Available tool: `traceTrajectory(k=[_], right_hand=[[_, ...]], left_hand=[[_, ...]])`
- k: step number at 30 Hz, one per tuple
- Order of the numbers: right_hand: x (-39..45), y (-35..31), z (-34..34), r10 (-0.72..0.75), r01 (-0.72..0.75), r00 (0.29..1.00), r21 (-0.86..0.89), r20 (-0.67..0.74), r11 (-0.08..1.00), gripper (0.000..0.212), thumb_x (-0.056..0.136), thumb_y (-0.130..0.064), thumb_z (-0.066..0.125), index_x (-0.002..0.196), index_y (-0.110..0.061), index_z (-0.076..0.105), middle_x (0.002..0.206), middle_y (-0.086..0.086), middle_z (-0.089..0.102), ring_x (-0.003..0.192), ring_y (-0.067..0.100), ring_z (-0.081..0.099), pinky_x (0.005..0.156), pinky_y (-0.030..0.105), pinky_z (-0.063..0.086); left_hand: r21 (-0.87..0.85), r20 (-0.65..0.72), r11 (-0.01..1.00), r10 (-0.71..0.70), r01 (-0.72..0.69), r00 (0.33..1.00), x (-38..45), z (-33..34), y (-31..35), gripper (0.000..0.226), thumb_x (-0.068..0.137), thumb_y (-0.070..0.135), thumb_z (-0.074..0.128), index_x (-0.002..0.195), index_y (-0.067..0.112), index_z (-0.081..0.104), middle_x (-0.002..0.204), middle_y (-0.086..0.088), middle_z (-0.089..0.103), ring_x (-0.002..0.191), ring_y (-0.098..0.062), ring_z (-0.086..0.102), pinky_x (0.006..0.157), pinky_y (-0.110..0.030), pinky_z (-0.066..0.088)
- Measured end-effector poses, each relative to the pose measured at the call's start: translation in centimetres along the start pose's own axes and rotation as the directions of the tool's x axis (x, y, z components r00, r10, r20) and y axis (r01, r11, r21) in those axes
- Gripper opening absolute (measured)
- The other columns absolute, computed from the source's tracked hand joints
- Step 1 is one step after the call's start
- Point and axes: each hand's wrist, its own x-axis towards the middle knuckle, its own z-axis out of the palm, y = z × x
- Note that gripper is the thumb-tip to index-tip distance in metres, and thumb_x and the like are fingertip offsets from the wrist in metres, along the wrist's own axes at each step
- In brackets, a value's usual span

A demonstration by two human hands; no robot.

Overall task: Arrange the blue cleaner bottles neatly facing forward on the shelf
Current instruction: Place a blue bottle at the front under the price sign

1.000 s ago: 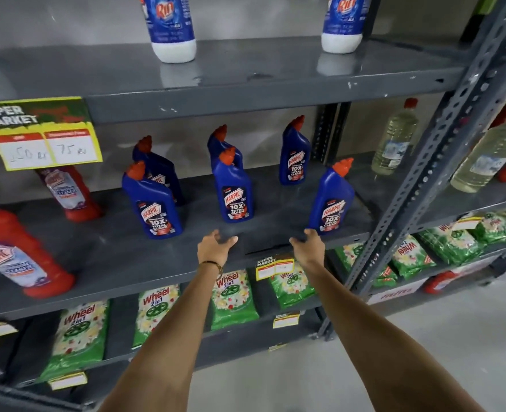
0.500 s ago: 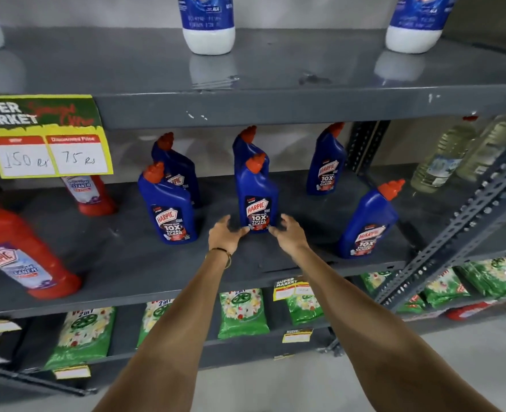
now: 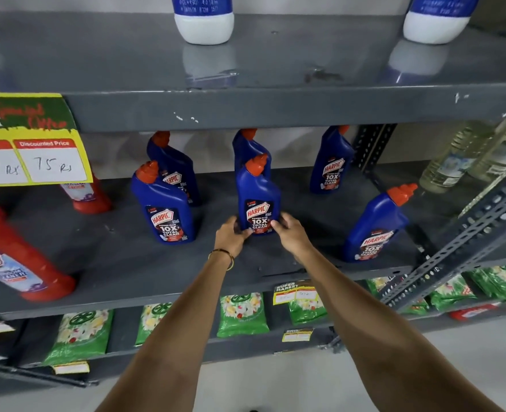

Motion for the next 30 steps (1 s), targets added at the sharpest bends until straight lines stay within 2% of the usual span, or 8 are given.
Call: traceTrajectory(k=[5,10,15,20,25,30], right_hand=[[-1.9,0.7,-0.2,-0.032,0.032,0.999,0.013,0.005,0.999,0.037,0.093,-0.020,0.052,0.129,-0.011,0.050,0.128,0.012,0.061,0.117,0.023,0.057,0.097,0.033,0.045],[-4.4,1.4,-0.3,-0.043,0.042,0.999,0.023,0.008,0.999,0.038,0.093,-0.020,0.052,0.130,-0.013,0.050,0.128,0.010,0.061,0.116,0.021,0.057,0.093,0.027,0.044],[-6.4,1.9,-0.5,-0.053,0.053,0.999,0.000,0.000,0.999,0.037,0.092,-0.019,0.054,0.127,-0.008,0.052,0.125,0.014,0.063,0.116,0.025,0.058,0.101,0.038,0.046],[-7.7,2.2,-0.8,-0.050,0.050,0.999,-0.008,-0.018,0.999,0.033,0.091,-0.018,0.055,0.122,-0.007,0.055,0.121,0.013,0.065,0.113,0.024,0.060,0.093,0.032,0.045],[-8.5,2.3,-1.0,-0.061,0.060,0.998,-0.038,-0.025,0.997,0.029,0.091,-0.020,0.055,0.118,-0.008,0.058,0.118,0.012,0.067,0.111,0.025,0.060,0.085,0.028,0.043],[-9.0,2.2,-1.2,-0.052,0.051,0.999,-0.042,-0.013,0.998,0.030,0.092,-0.020,0.054,0.118,-0.007,0.057,0.119,0.013,0.066,0.111,0.025,0.059,0.087,0.031,0.044]], left_hand=[[0.011,-0.004,1.000,-0.001,0.001,1.000,-1.8,0.0,-0.5,0.033,0.082,0.013,0.066,0.111,0.002,0.056,0.117,-0.016,0.065,0.106,-0.024,0.060,0.084,-0.026,0.044],[0.042,-0.016,0.999,0.001,-0.001,1.000,-4.0,-0.3,-1.0,0.039,0.079,0.018,0.070,0.112,0.002,0.056,0.116,-0.016,0.066,0.108,-0.029,0.060,0.091,-0.037,0.049],[0.035,-0.015,0.999,0.014,-0.013,1.000,-5.9,-0.5,-1.4,0.043,0.076,0.019,0.073,0.113,0.004,0.056,0.117,-0.016,0.066,0.109,-0.029,0.060,0.096,-0.039,0.049],[0.040,-0.005,0.999,0.011,-0.011,1.000,-7.0,-0.5,-1.5,0.046,0.077,0.019,0.071,0.117,0.002,0.055,0.118,-0.018,0.065,0.110,-0.030,0.060,0.098,-0.043,0.048],[0.059,0.012,0.998,0.010,-0.011,1.000,-7.7,-0.5,-1.4,0.046,0.078,0.021,0.070,0.118,0.003,0.056,0.118,-0.015,0.065,0.109,-0.028,0.060,0.098,-0.043,0.048],[0.063,0.014,0.998,0.018,-0.019,1.000,-8.1,-0.6,-1.5,0.045,0.076,0.020,0.072,0.115,0.003,0.057,0.116,-0.015,0.066,0.107,-0.027,0.061,0.096,-0.038,0.049]])
